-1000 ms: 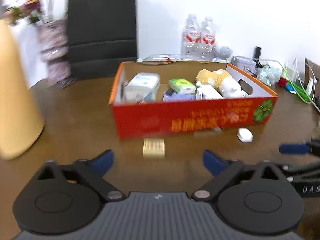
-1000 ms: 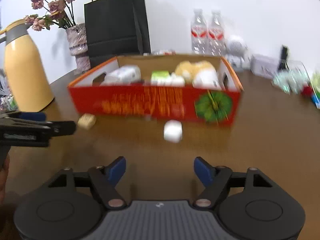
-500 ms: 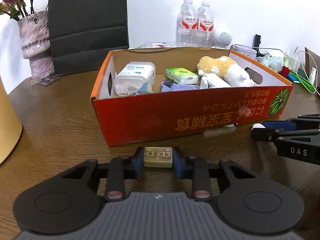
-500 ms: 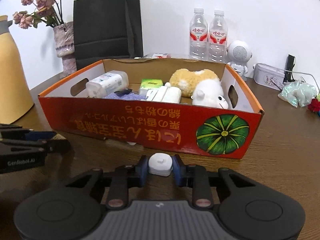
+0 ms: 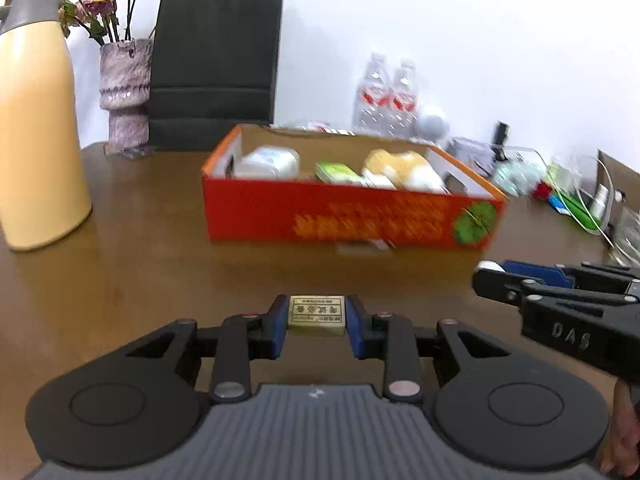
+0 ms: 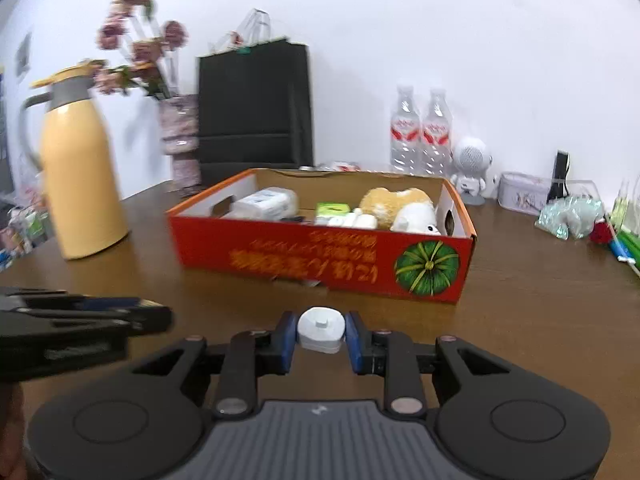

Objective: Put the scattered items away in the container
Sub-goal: 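Grasp the beige soap bar with left tool while right tool grasps the white block, then lower the soap bar and white block into the box and open both tools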

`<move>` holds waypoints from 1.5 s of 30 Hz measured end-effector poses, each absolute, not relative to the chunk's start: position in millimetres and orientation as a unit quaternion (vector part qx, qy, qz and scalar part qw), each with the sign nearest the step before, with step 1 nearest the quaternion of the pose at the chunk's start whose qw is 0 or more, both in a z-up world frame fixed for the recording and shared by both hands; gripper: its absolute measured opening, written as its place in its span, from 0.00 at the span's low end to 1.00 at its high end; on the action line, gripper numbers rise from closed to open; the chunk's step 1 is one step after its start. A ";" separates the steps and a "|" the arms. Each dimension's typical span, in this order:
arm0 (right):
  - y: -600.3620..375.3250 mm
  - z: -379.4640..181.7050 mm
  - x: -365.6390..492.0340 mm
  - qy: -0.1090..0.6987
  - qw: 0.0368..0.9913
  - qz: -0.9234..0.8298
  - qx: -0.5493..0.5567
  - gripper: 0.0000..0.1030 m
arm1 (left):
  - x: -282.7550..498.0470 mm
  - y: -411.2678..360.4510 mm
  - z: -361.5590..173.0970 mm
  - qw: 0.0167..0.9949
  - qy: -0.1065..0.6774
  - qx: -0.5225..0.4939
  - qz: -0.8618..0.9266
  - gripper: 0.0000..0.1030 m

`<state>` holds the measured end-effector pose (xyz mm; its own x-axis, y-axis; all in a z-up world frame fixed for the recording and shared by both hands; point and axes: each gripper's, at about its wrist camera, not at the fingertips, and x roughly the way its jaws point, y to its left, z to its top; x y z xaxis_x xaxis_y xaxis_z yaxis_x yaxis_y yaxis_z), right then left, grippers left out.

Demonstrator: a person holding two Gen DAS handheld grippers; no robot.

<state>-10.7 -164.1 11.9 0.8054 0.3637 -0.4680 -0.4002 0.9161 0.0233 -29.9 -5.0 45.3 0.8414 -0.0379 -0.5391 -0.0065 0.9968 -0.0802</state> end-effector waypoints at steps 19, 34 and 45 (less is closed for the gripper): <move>-202.4 82.3 -33.3 0.169 0.964 0.205 -0.027 0.25 | -9.9 7.3 139.5 0.971 0.221 -0.070 -0.062 0.30; -174.0 85.7 260.0 0.491 0.852 0.173 -0.051 0.25 | 265.0 31.3 82.9 0.845 0.523 -0.041 -0.106 0.31; -170.5 78.0 272.1 0.520 0.837 0.151 -0.076 0.60 | 268.4 49.6 115.2 0.849 0.522 -0.036 -0.079 1.00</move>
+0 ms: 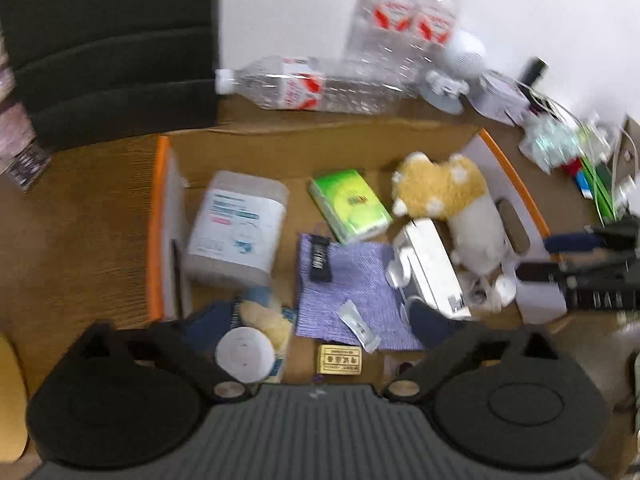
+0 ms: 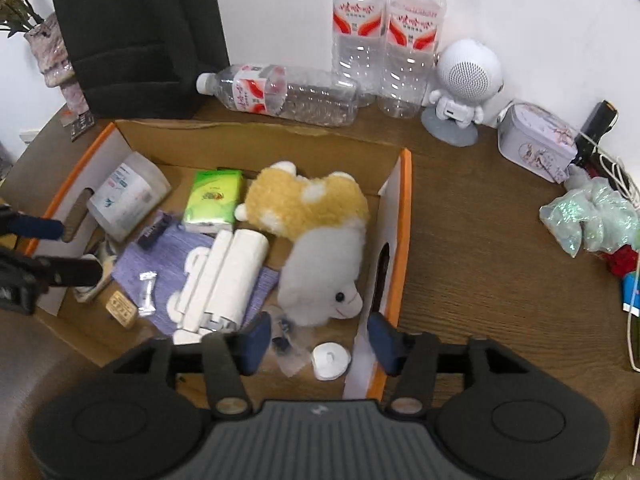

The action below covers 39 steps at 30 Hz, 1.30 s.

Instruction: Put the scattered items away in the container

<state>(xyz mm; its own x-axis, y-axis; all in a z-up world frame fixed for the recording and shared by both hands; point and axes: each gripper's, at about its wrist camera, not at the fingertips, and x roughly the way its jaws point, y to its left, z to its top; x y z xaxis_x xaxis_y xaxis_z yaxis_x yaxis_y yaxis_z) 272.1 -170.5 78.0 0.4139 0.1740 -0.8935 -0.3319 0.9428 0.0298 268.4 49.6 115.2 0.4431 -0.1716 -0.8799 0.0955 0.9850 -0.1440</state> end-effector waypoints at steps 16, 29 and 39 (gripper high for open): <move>-158.7 142.0 205.7 0.506 0.842 0.186 0.001 0.85 | 185.2 14.2 186.5 0.890 0.456 -0.005 0.006 1.00; -189.4 116.1 54.4 0.270 0.937 0.219 0.018 0.94 | 16.6 2.5 153.2 0.966 0.251 -0.025 0.051 1.00; -192.2 -0.1 -10.8 0.281 0.946 0.158 -0.007 0.94 | -18.0 17.3 29.6 0.933 0.351 -0.058 0.060 1.00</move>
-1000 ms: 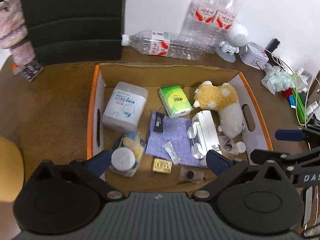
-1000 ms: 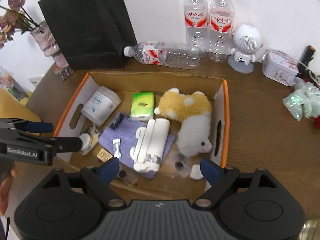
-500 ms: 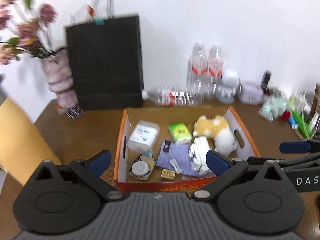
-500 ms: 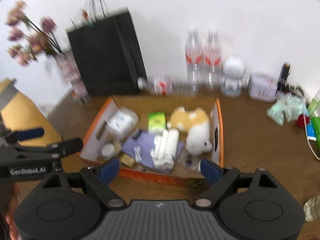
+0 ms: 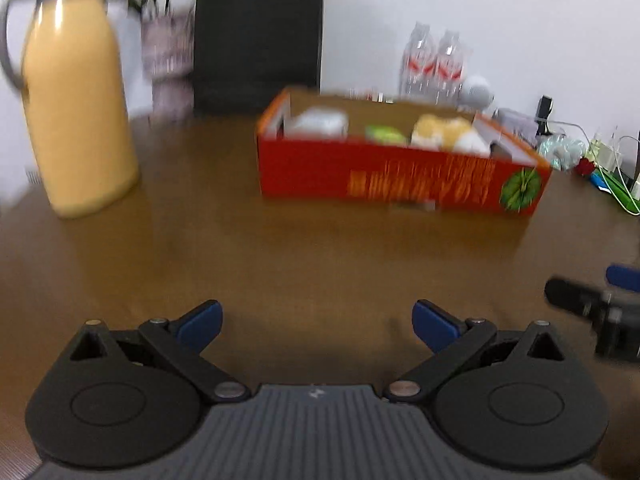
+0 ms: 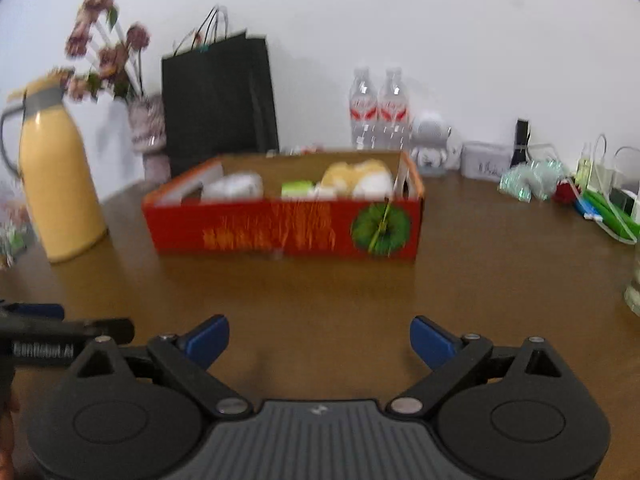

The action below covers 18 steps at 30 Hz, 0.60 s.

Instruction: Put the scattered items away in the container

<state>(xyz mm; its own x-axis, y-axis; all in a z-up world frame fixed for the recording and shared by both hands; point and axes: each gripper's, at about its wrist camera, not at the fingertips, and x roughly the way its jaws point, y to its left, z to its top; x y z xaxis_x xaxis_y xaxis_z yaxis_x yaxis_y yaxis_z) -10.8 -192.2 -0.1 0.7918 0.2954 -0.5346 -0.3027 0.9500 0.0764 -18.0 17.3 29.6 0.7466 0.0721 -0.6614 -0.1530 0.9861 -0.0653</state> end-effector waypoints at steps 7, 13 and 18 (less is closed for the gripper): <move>-186.8 -21.6 -10.7 0.319 0.932 0.171 0.002 0.95 | -20.9 14.6 20.7 0.935 0.351 -0.026 0.046 1.00; -171.6 -26.6 -3.1 0.335 0.929 0.156 -0.011 1.00 | -13.4 8.4 15.5 0.935 0.353 -0.001 0.041 1.00; -163.3 -28.3 -1.8 0.341 0.927 0.153 -0.041 1.00 | -13.4 6.3 13.7 0.937 0.346 -0.003 0.056 1.00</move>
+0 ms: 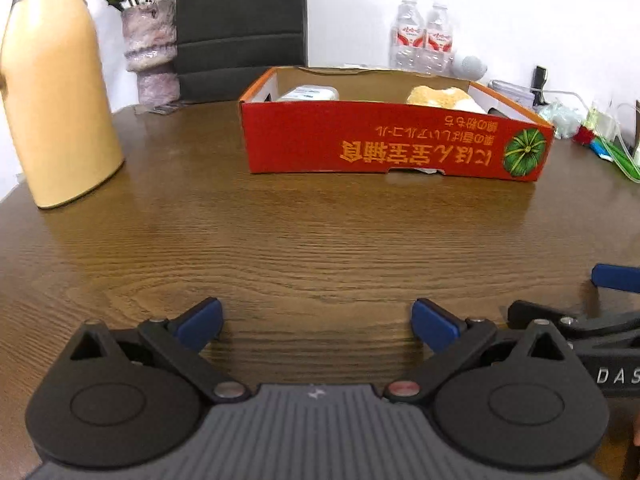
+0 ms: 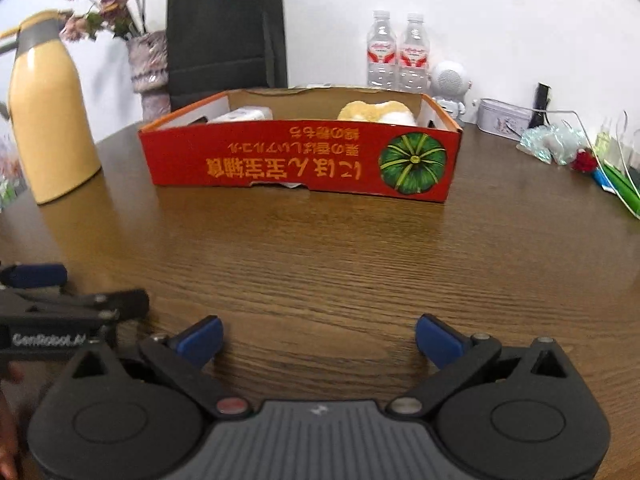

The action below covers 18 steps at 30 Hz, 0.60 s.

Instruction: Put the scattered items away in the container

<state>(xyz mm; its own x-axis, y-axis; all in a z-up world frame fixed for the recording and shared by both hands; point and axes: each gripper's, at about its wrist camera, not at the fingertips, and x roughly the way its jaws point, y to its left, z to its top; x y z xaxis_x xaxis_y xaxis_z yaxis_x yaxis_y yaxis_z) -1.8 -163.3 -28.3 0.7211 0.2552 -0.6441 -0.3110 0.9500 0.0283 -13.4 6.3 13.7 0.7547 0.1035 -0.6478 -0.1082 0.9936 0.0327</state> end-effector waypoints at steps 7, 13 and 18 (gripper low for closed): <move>-163.1 -27.7 -2.9 0.340 0.926 0.156 -0.042 1.00 | -10.1 10.9 14.4 0.937 0.347 -0.007 0.044 1.00; -171.3 -27.4 7.6 0.342 0.931 0.126 -0.031 1.00 | -7.5 12.8 15.0 0.938 0.342 -0.021 0.043 1.00; -173.8 -27.7 8.4 0.342 0.931 0.125 -0.032 1.00 | -9.9 19.9 16.5 0.941 0.333 -0.042 0.033 1.00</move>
<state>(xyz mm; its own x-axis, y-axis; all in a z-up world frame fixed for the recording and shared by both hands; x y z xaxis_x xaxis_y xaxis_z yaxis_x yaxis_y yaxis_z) 8.4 -173.8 -27.7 0.7343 0.2098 -0.6456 -0.2542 0.9668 0.0251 -9.9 19.9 16.5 0.7758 0.0347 -0.6300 -0.0906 0.9943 -0.0568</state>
